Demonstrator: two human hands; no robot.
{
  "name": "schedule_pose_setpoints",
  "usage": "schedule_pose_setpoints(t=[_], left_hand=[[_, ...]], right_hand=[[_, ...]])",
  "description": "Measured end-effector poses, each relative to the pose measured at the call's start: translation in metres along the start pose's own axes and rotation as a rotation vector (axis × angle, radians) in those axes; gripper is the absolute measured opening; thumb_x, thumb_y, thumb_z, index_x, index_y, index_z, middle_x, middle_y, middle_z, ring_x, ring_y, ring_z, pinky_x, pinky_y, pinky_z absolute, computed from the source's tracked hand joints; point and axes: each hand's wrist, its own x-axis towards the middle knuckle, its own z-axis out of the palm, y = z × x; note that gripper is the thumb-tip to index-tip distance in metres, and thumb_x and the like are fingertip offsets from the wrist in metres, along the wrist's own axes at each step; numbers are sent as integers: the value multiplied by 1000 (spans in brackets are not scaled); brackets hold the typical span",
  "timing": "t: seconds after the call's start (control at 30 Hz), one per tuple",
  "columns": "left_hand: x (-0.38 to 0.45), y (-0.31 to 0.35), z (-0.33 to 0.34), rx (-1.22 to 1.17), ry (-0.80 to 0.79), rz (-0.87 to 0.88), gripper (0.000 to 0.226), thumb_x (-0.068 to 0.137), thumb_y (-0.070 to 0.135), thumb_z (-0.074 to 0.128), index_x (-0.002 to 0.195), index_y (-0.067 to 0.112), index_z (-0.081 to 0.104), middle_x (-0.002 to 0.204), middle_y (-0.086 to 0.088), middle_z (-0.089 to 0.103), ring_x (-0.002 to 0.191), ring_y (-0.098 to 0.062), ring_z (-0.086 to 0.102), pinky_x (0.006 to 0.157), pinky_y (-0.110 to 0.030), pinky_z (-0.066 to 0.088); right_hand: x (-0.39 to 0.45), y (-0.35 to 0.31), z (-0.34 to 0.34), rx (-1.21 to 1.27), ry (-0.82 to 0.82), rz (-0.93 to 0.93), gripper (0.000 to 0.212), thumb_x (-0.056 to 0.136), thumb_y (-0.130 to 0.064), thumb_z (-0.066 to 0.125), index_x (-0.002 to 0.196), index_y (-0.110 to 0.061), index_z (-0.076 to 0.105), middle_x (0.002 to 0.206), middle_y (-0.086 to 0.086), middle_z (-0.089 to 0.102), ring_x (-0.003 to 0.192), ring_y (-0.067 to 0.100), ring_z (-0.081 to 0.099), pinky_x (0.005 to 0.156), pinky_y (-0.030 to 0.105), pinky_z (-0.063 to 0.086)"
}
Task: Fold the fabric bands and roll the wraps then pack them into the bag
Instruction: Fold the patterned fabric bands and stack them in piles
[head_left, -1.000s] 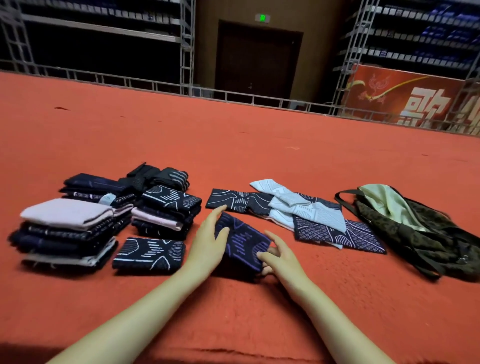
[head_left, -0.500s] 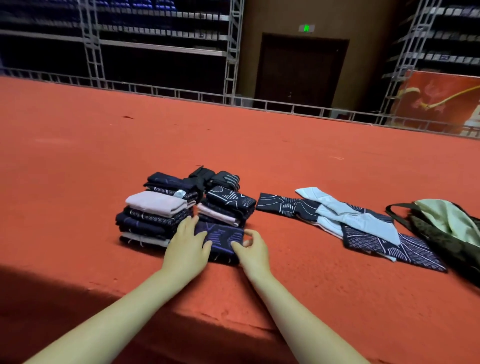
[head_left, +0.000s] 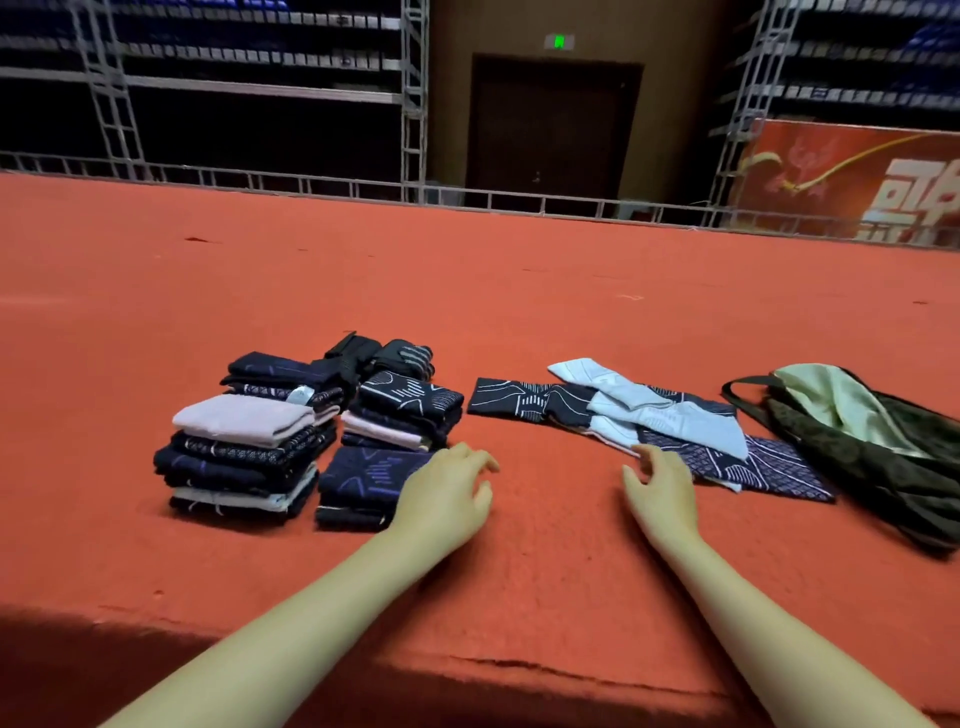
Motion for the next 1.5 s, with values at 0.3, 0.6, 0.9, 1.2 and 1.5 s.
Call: schedule_pose_setpoints(t=[0.3,0.6,0.9,1.2,1.5], left_hand=[[71,96,111,-322,-211,-103,30,89,23,49,117,28,60,112,0,60,109,-18,53,93,-28,41],[109,100,153,-174,-68,-87,45,90,37,49,134,30,43,124,2,51,118,-20,48,93,-36,44],[112,106,144,-604,161,270,55,85,40,46,136,22,46,131,15,50,123,-2,45,105,-21,32],[105,111,126,-789,226,239,23,86,13,55,105,19,66,103,19,63,102,6,56,93,-13,40],[112,91,100,-817,376,37,17,88,5,58,95,21,63,91,18,64,88,6,57,80,-12,42]], right_hand=[[45,79,-34,-110,-31,-24,44,80,-12,68,124,-14,60,123,9,59,118,28,50,102,35,36],[59,82,-32,54,187,-64,17,84,-13,66,99,-15,75,103,2,73,101,20,64,86,25,41],[39,50,-53,194,237,-326,16,81,-11,69,94,-20,71,91,-13,69,89,9,63,83,26,47],[31,51,-56,77,189,-453,24,80,-36,56,96,-26,70,87,-14,66,92,9,51,84,30,36],[42,71,-62,-101,167,-290,13,78,-25,66,90,-26,70,89,-7,69,95,18,57,78,26,26]])
